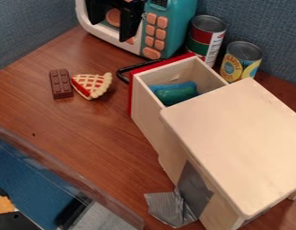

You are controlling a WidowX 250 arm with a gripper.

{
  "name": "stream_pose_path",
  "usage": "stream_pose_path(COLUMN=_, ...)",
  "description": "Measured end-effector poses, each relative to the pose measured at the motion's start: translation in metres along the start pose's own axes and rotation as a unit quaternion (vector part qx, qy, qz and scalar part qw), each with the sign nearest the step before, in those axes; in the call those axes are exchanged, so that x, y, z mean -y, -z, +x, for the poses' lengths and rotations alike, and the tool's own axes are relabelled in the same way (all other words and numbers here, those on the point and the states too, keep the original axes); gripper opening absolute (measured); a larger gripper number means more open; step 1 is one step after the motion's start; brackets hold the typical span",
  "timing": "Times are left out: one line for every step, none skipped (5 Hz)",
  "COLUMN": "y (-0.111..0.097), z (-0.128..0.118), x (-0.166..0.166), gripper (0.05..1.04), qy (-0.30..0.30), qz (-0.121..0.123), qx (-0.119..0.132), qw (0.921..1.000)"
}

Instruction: Close the drawer

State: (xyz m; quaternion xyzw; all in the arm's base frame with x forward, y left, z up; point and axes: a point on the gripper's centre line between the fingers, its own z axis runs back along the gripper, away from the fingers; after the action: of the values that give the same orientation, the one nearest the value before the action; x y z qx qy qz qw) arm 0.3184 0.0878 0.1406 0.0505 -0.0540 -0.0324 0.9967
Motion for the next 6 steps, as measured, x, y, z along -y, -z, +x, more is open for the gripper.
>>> stream_pose_path(y=0.012, z=-0.001, x=0.001, gripper=0.999, qy=0.006, qz=-0.003, qx=-0.009, qw=0.9999)
stream_pose_path(y=0.030, z=-0.003, x=-0.037, gripper=0.999, qy=0.017, qz=0.031, qx=0.039, qw=0.9986)
stream_pose_path(y=0.039, z=0.001, x=-0.053, gripper=0.999, qy=0.085, qz=0.048, qx=0.085, qw=0.9915)
stream_pose_path(y=0.052, z=0.004, x=-0.066, gripper=0.999, qy=0.178, qz=0.067, qx=0.111, qw=0.9754)
stream_pose_path(y=0.060, z=0.007, x=-0.065, gripper=0.999, qy=0.270, qz=0.049, qx=0.101, qw=0.9563)
stream_pose_path(y=0.058, z=0.016, x=-0.068, gripper=0.999, qy=0.388, qz=0.047, qx=0.093, qw=0.9156)
